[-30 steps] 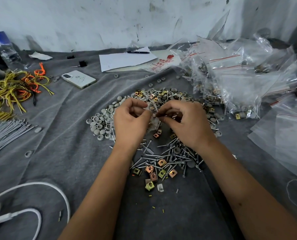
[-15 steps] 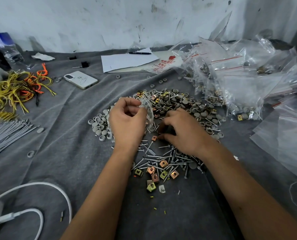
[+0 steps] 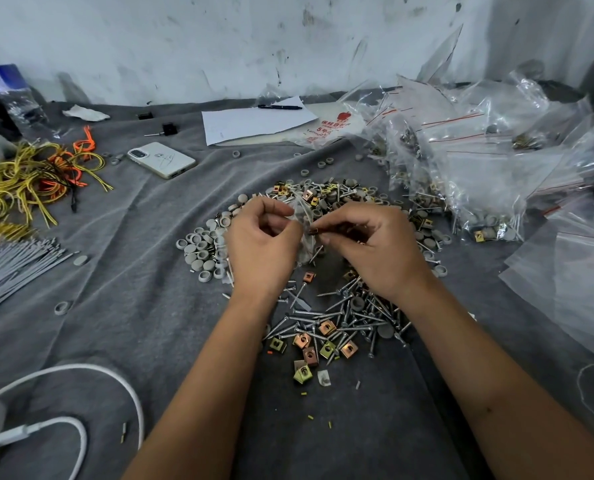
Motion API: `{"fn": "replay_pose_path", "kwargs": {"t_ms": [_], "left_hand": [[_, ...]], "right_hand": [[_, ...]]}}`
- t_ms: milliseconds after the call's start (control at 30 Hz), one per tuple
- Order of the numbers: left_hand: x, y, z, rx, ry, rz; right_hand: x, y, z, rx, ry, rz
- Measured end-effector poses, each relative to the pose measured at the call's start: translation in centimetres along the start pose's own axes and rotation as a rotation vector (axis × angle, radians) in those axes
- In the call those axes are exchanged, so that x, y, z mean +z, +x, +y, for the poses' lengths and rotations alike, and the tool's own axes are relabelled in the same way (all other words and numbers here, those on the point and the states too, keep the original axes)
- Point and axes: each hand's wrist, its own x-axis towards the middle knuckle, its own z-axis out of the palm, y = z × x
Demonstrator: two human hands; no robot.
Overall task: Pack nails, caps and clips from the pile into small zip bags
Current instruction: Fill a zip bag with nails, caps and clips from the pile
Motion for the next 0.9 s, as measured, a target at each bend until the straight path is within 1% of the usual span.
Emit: {"fn": "replay_pose_path", "kwargs": {"t_ms": [100,267,333,500,633,800,900], "left_hand": [[0.05,-0.13,0.02,0.008,-0.002,-0.045],[0.1,-0.09,-0.03,-0.016,0.002,-0.121],[0.08,-0.04,-0.03,-0.024,0.004,-0.136],[-0.01,0.03,0.08,-0.024,0.029,-0.144],[0.0,-0.25,0.33,0.028,0.085,-0.156],[0.04,-0.34,0.45,0.077,0.152,-0.203],[-0.05,-0.28,0.46,0.067,0.127,-0.202]], "right_hand": [[0.02,-0.05,-0.06,-0.016,-0.067,0.009],[0.14,-0.07,-0.13,-0.052,-0.274,0.01],[0.13,-0.09,-0.14,-0.067,-0.319,0.017],[0.1,-0.11,0.07,-0.045,-0.368,0.055],[0.03,-0.08,0.24,-0.026,-0.394,0.073],[0.07,-0.05,-0.05,-0.084,-0.393,0.078],[0.18,0.0,-0.07,-0.112,-0.396,0.027]]}}
